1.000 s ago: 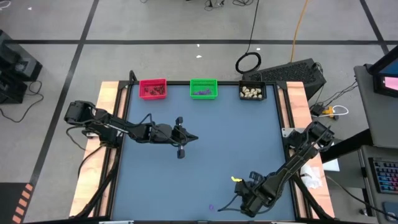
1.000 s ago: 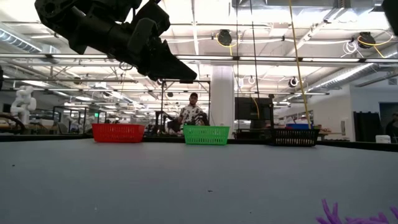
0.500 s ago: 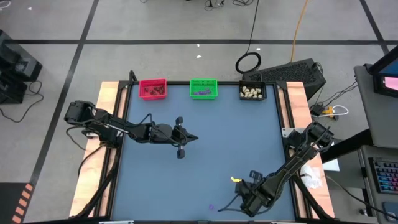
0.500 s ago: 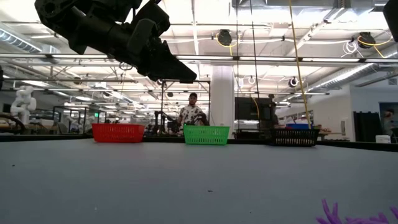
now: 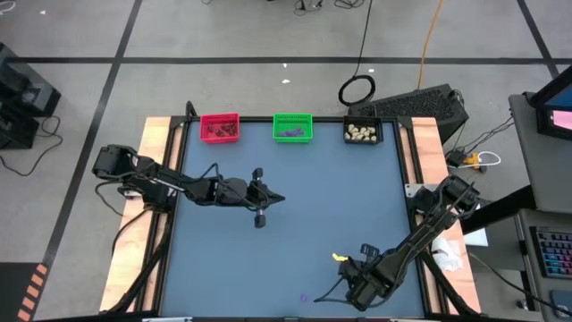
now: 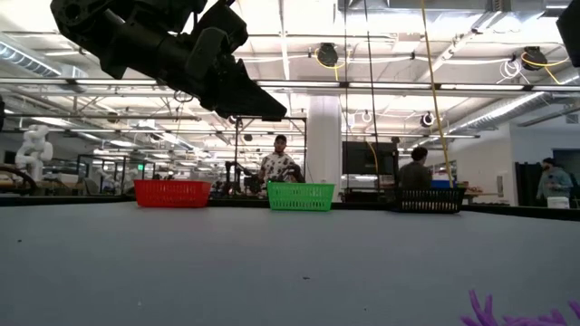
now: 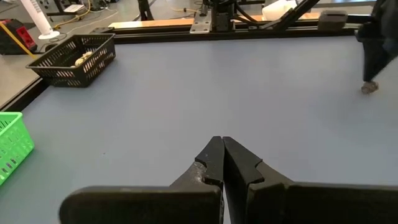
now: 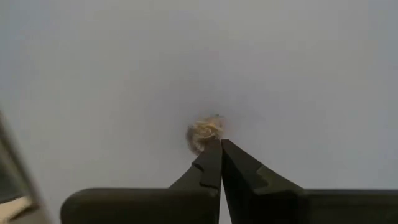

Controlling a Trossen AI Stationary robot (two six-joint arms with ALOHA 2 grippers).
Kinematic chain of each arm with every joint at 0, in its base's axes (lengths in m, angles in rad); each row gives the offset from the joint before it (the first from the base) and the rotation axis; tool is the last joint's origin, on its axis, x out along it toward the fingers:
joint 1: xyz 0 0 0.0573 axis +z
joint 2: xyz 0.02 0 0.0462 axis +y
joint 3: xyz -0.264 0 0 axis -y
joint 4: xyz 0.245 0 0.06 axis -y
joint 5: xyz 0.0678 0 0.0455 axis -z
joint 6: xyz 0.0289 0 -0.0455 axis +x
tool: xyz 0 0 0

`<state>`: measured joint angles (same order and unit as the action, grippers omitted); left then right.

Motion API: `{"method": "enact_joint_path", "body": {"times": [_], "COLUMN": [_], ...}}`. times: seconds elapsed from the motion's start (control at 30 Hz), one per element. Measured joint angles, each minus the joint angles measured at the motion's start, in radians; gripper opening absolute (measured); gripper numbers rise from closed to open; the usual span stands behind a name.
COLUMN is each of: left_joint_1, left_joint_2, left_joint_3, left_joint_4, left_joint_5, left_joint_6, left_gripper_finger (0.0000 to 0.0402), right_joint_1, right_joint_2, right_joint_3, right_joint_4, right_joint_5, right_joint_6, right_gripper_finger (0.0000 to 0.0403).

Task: Sort Halloween decoration
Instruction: Put the black skull toy into the red bin

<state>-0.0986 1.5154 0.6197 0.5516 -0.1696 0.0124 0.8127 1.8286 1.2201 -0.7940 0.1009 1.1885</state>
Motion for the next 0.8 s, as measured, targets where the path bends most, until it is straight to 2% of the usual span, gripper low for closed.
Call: {"method": "enact_joint_path", "body": {"times": [0.43, 0.6, 0.7, 0.8], "left_joint_1": [0.000, 0.000, 0.000, 0.000], "left_joint_2": [0.000, 0.000, 0.000, 0.000], "left_joint_3": [0.000, 0.000, 0.000, 0.000], "left_joint_4": [0.000, 0.000, 0.000, 0.000], "left_joint_5": [0.000, 0.000, 0.000, 0.000], "left_joint_6": [0.000, -0.001, -0.001, -0.001], "left_gripper_finger": [0.0000, 0.0000, 0.0000, 0.0000], "right_joint_1": [-0.008, -0.010, -0.006, -0.004], "right_joint_2": [-0.014, -0.063, -0.070, -0.067], "right_joint_3": [-0.001, -0.001, -0.001, -0.001], "right_joint_4": [-0.078, -0.064, 0.013, 0.056], "right_joint_5": [-0.026, -0.053, -0.051, -0.046], "right_joint_6": [0.003, 0.106, 0.150, 0.182], "right_gripper_finger": [0.0000, 0.0002, 0.0026, 0.0070]}}
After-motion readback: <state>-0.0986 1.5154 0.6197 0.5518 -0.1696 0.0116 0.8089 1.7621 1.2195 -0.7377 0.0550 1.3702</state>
